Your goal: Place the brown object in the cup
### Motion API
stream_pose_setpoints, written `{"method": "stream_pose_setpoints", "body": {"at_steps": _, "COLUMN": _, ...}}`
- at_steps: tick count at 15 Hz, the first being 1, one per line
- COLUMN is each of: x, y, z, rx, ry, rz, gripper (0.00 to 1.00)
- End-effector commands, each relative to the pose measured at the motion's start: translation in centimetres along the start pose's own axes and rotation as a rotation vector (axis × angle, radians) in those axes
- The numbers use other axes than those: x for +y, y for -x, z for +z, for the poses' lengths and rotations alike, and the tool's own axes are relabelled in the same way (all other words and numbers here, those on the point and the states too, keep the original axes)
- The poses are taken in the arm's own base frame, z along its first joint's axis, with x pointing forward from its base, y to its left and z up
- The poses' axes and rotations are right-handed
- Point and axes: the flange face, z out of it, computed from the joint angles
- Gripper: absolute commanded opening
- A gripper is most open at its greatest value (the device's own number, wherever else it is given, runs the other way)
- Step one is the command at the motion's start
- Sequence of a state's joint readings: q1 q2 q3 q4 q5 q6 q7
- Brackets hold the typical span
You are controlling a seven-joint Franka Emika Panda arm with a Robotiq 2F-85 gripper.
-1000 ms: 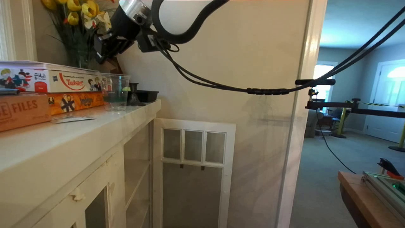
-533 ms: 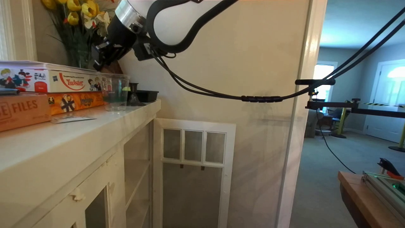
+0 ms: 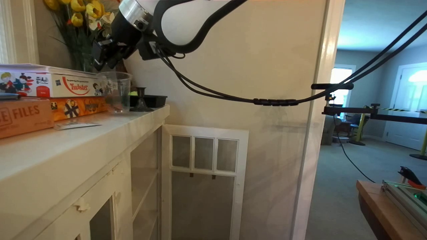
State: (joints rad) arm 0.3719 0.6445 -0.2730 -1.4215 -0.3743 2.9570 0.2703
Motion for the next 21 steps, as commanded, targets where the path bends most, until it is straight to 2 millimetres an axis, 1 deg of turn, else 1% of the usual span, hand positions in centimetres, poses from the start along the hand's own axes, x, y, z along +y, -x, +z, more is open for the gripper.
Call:
{"method": "stream_pose_setpoints", "body": {"at_steps": 1, "x": -0.9, "y": 0.3, "z": -3.1, "rx": -0.028, "ry": -0.009, "rz": 0.053, "gripper": 0.78}}
{"method": "stream_pose_setpoints", "body": {"at_steps": 2, "x": -1.2, "y": 0.3, "z": -3.9, "rx": -0.034, "ry": -0.014, "rz": 0.058, "gripper": 0.84}}
{"method": "stream_pose_setpoints", "body": {"at_steps": 4, "x": -1.4, "y": -0.3, "z": -6.3, "rx": -0.059, "ry": -0.002, "rz": 0.077, "gripper": 0.98}}
{"method": "stream_pose_setpoints", "body": {"at_steps": 5, "x": -1.5, "y": -0.7, "z": -7.7, "rx": -0.094, "ry": 0.008, "rz": 0.084, "gripper": 1.00}}
{"method": "stream_pose_setpoints", "body": {"at_steps": 7, "x": -2.0, "y": -1.8, "z": -11.1, "rx": -0.170, "ry": -0.008, "rz": 0.087, "gripper": 1.00}}
{"method": "stream_pose_setpoints", "body": {"at_steps": 9, "x": -2.5, "y": -2.6, "z": -15.2, "rx": -0.286, "ry": -0.052, "rz": 0.090, "gripper": 1.00}}
{"method": "stream_pose_setpoints", "body": {"at_steps": 10, "x": -2.9, "y": -3.4, "z": -17.8, "rx": -0.322, "ry": -0.067, "rz": 0.082, "gripper": 1.00}}
{"method": "stream_pose_setpoints", "body": {"at_steps": 11, "x": -3.2, "y": -3.2, "z": -19.1, "rx": -0.374, "ry": -0.099, "rz": 0.098, "gripper": 1.00}}
{"method": "stream_pose_setpoints", "body": {"at_steps": 13, "x": -3.4, "y": -3.3, "z": -23.4, "rx": -0.466, "ry": -0.129, "rz": 0.112, "gripper": 1.00}}
{"method": "stream_pose_setpoints", "body": {"at_steps": 15, "x": -2.6, "y": -2.2, "z": -26.2, "rx": -0.557, "ry": -0.182, "rz": 0.153, "gripper": 1.00}}
{"method": "stream_pose_setpoints", "body": {"at_steps": 16, "x": -1.9, "y": -1.6, "z": -27.8, "rx": -0.608, "ry": -0.200, "rz": 0.184, "gripper": 1.00}}
{"method": "stream_pose_setpoints", "body": {"at_steps": 18, "x": 0.3, "y": 0.8, "z": -29.0, "rx": -0.696, "ry": -0.240, "rz": 0.259, "gripper": 1.00}}
{"method": "stream_pose_setpoints", "body": {"at_steps": 19, "x": 1.5, "y": 2.2, "z": -29.2, "rx": -0.738, "ry": -0.260, "rz": 0.302, "gripper": 1.00}}
{"method": "stream_pose_setpoints", "body": {"at_steps": 20, "x": 2.8, "y": 3.7, "z": -29.4, "rx": -0.777, "ry": -0.285, "rz": 0.341, "gripper": 1.00}}
{"method": "stream_pose_setpoints", "body": {"at_steps": 21, "x": 3.8, "y": 5.3, "z": -29.1, "rx": -0.819, "ry": -0.307, "rz": 0.380, "gripper": 1.00}}
